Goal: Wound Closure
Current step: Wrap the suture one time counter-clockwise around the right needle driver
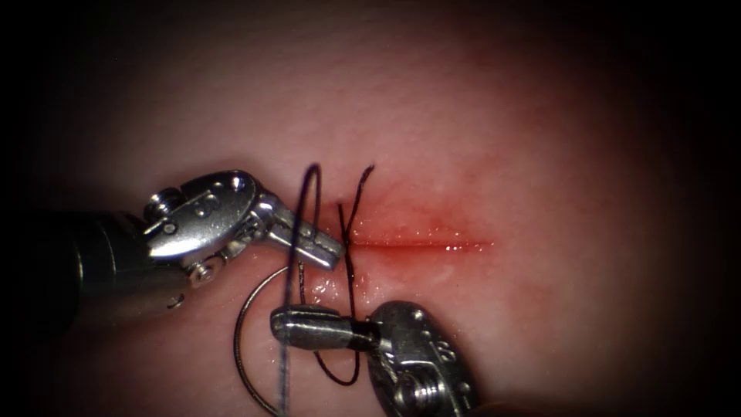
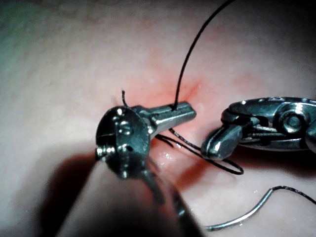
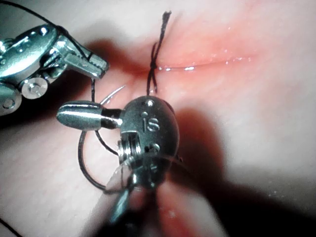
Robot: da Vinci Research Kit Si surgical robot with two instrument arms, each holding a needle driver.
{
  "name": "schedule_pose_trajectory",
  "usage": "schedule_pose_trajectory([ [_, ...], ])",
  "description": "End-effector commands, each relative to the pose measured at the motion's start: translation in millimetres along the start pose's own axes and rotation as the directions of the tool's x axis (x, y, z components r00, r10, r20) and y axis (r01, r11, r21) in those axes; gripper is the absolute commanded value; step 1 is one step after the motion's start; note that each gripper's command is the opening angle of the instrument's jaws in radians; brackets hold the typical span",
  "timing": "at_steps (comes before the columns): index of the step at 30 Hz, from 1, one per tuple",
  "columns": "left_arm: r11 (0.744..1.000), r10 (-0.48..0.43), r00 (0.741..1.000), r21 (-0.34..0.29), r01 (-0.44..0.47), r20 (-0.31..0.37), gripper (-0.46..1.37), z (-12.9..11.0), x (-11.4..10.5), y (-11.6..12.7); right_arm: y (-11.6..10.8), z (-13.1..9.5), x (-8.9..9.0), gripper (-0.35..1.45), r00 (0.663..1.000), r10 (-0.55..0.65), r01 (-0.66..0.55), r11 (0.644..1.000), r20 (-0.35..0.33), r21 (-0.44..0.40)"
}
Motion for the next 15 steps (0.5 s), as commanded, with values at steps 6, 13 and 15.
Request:
schedule_pose_trajectory([
  [6,1.000,0.008,1.000,0.002,-0.008,-0.002,-0.35,-0.2,0.2,-0.3,-0.4,-0.3,0.2,-0.35,1.000,0.005,-0.005,1.000,0.006,0.000],
  [13,1.000,0.026,1.000,0.004,-0.026,-0.002,-0.35,-1.6,0.7,0.2,-1.6,-1.9,2.3,-0.35,0.999,0.029,-0.030,0.999,0.043,0.035],
  [15,0.999,0.041,0.999,0.002,-0.041,-0.001,-0.35,-2.0,0.9,0.3,-1.7,-2.5,3.4,-0.35,0.999,0.019,-0.021,0.999,0.042,0.035],
])
